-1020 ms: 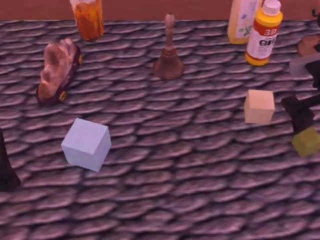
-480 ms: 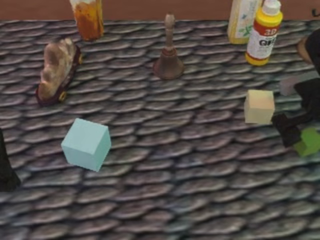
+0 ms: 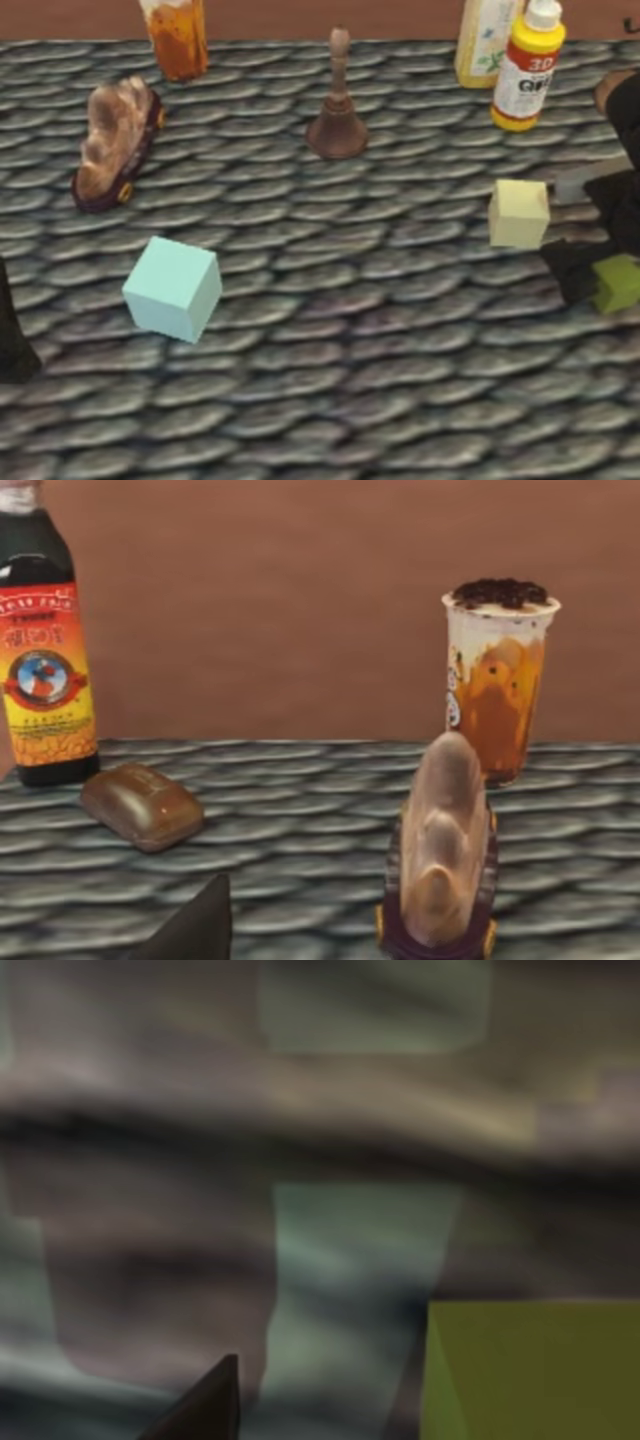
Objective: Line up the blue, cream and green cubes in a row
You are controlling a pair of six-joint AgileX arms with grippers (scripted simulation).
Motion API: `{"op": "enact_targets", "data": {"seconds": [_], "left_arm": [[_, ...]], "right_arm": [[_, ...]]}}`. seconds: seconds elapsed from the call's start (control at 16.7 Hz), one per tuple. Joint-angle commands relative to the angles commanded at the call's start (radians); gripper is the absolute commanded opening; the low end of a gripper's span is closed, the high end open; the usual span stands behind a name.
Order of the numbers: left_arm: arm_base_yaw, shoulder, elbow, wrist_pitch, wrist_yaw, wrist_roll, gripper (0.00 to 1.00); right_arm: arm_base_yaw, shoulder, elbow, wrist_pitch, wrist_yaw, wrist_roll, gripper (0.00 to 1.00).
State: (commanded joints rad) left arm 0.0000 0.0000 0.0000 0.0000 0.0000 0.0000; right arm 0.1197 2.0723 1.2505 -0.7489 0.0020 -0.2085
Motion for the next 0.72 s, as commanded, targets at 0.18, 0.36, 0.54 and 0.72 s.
{"op": "enact_targets", "data": {"seconds": [0.18,0.36,0.54,0.72], "left_arm": [[0.0,0.0,0.0,0.0,0.0,0.0,1.0],[0.0,0.0,0.0,0.0,0.0,0.0,1.0],[0.0,0.0,0.0,0.0,0.0,0.0,1.0],[0.0,0.0,0.0,0.0,0.0,0.0,1.0]], "right_arm": [[0.0,0.0,0.0,0.0,0.0,0.0,0.7],[0.0,0.0,0.0,0.0,0.0,0.0,0.47],[0.0,0.0,0.0,0.0,0.0,0.0,0.25],[0.0,0.0,0.0,0.0,0.0,0.0,0.02]]}}
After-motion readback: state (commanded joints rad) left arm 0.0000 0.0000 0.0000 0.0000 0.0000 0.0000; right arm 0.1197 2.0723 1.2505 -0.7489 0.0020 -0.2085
